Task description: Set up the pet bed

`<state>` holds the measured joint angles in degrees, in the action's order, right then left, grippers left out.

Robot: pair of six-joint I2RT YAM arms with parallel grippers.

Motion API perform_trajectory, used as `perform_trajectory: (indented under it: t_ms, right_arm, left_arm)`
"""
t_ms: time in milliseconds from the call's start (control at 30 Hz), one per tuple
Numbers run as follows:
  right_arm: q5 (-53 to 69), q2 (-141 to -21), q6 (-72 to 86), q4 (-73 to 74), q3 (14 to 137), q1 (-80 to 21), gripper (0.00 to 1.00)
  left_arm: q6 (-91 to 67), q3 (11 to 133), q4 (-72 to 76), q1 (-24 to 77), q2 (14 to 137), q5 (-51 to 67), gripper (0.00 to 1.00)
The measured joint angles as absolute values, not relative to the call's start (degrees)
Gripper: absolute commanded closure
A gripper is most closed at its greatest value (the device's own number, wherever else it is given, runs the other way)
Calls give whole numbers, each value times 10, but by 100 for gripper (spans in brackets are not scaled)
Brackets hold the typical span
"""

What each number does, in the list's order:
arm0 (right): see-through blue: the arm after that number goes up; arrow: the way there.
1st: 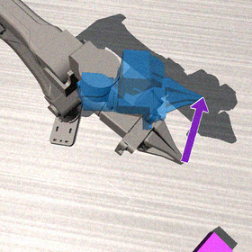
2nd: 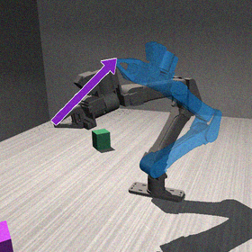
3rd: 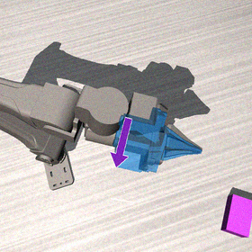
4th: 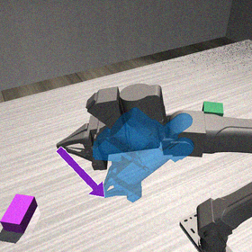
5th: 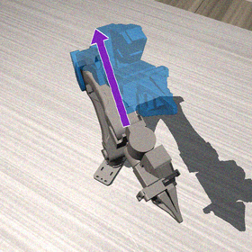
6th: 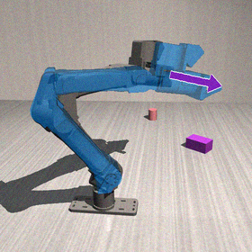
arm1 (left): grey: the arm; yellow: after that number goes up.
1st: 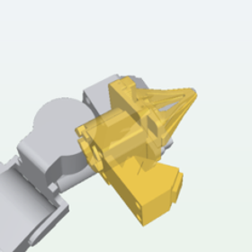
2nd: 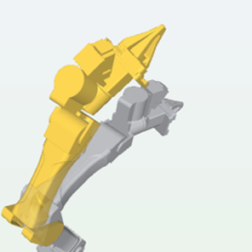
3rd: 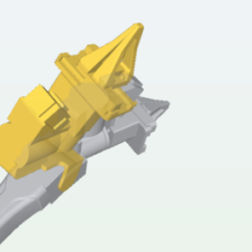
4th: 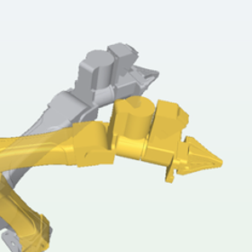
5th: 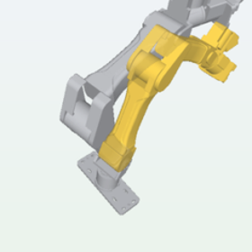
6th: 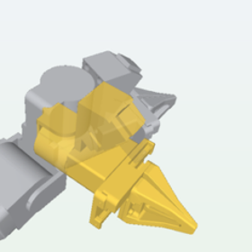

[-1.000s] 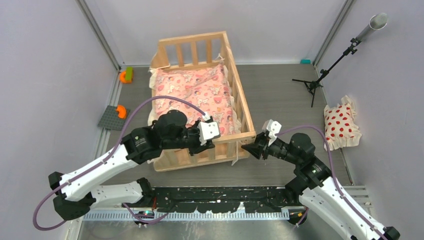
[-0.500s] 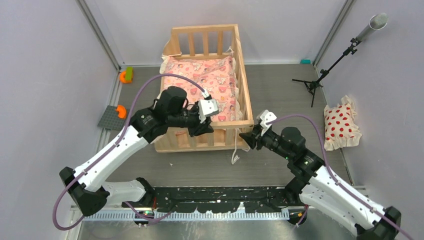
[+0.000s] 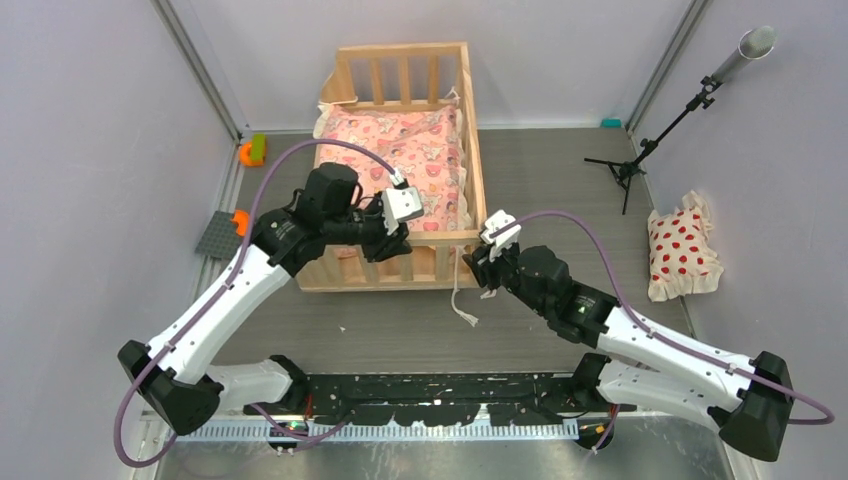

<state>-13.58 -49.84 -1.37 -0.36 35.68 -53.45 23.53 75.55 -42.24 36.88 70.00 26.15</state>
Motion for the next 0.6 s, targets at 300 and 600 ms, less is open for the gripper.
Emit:
perform_trajectory:
  t_ms: [300,600]
  right_arm:
    - [-119,-448,-24,154,423,-592,19]
    - [-199,-376,88,270,554,-614,14]
  left_arm:
    - [213,721,-394,368,655,238,45]
    - [199,696,-357,364,630,196,1]
